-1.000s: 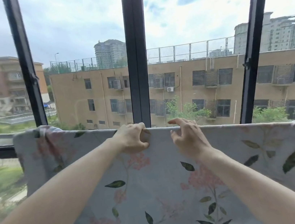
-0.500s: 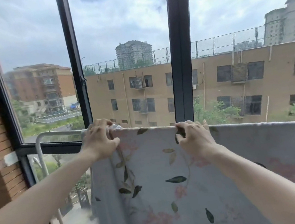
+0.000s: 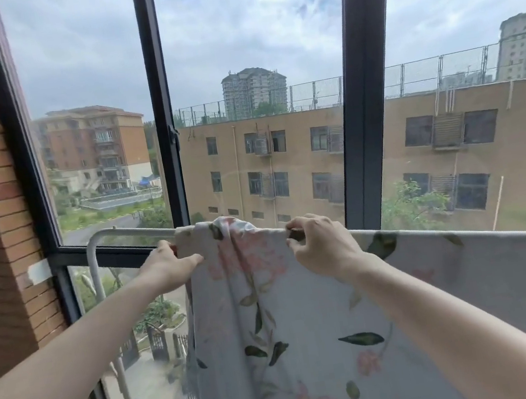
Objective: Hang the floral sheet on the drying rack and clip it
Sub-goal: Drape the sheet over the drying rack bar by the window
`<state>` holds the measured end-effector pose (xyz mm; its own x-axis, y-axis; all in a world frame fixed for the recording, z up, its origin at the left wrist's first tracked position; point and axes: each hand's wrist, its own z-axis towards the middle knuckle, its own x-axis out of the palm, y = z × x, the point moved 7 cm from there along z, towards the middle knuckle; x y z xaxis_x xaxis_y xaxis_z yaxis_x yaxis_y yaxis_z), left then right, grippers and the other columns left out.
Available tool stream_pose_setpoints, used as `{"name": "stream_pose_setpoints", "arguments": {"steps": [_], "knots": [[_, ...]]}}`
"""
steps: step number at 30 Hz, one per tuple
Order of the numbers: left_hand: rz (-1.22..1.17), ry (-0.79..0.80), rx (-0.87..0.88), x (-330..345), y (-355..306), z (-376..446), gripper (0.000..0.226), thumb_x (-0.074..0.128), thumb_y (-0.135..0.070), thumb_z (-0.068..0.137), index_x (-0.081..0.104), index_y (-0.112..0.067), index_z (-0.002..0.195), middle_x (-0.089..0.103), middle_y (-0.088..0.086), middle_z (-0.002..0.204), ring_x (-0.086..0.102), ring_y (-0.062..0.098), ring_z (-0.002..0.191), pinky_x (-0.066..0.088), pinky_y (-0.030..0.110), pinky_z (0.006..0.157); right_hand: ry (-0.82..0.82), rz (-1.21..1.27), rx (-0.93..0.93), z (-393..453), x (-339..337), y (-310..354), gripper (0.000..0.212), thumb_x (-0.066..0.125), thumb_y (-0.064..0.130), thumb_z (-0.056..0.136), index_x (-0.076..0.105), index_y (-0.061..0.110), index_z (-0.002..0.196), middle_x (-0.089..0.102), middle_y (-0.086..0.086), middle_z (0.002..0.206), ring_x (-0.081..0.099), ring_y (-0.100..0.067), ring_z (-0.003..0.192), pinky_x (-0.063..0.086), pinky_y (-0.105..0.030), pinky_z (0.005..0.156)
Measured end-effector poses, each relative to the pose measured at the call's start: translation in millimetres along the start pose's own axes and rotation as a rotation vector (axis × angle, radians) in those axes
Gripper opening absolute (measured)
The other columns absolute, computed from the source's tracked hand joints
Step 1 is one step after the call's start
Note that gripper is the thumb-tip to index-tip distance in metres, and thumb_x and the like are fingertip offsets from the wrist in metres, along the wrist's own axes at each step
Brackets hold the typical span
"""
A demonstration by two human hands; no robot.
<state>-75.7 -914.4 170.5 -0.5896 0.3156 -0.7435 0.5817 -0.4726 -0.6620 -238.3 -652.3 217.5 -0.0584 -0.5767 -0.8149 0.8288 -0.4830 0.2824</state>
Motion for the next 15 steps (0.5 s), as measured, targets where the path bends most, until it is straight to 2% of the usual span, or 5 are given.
{"name": "stream_pose_setpoints", "arguments": {"steps": [2,5,8,12,15], "knots": [[-0.047,0.029,-0.03,-2.7,3.0,7.2,0.084,0.068,-0.064,0.086,0.039,-0.012,0.146,0.059,0.007,0.13,0.057,0.029,0.117,0.048,0.042,0.093,0.007,0.018,-0.038,8.4,4.8,8.6,0.03,0.056,0.033,0.095,0.07,0.026,0.121,0.068,0.007,0.123,0.065,-0.024,0.109,0.051,-0.037,0.092],[-0.193,0.113,0.017,3.5,1.7,24.2,0.087,0.07,-0.072,0.072,0.055,-0.019,0.14,0.067,0.0,0.125,0.062,0.024,0.115,0.052,0.045,0.096,0.025,0.035,-0.076,23.6,16.5,16.9,0.034,0.056,0.034,0.095,0.069,0.028,0.125,0.068,0.007,0.124,0.065,-0.023,0.108,0.053,-0.037,0.09],[-0.246,0.14,0.111,8.3,-10.8,24.3,0.05,0.074,-0.053,0.09,0.063,-0.02,0.126,0.07,-0.004,0.116,0.064,0.017,0.108,0.048,0.033,0.085,0.015,0.027,-0.095,32.5,22.7,25.0,0.03,0.056,0.037,0.094,0.07,0.031,0.118,0.072,0.006,0.114,0.068,-0.024,0.097,0.056,-0.038,0.084],[-0.188,0.142,0.222,6.2,-20.0,31.9,0.023,0.075,-0.038,0.094,0.074,-0.018,0.106,0.076,-0.004,0.104,0.069,0.015,0.102,0.051,0.025,0.076,0.053,0.023,-0.094,44.5,32.7,33.8,0.026,0.056,0.041,0.095,0.072,0.034,0.114,0.075,0.004,0.101,0.07,-0.023,0.087,0.059,-0.036,0.075],[-0.123,0.189,0.312,2.4,-27.2,40.2,0.009,0.074,-0.024,0.095,0.082,-0.018,0.093,0.08,-0.003,0.094,0.074,0.017,0.097,0.058,0.033,0.087,0.056,0.016,-0.087,57.3,36.2,43.5,0.026,0.055,0.043,0.096,0.075,0.03,0.106,0.076,0.006,0.099,0.069,-0.019,0.085,0.059,-0.036,0.074]]}}
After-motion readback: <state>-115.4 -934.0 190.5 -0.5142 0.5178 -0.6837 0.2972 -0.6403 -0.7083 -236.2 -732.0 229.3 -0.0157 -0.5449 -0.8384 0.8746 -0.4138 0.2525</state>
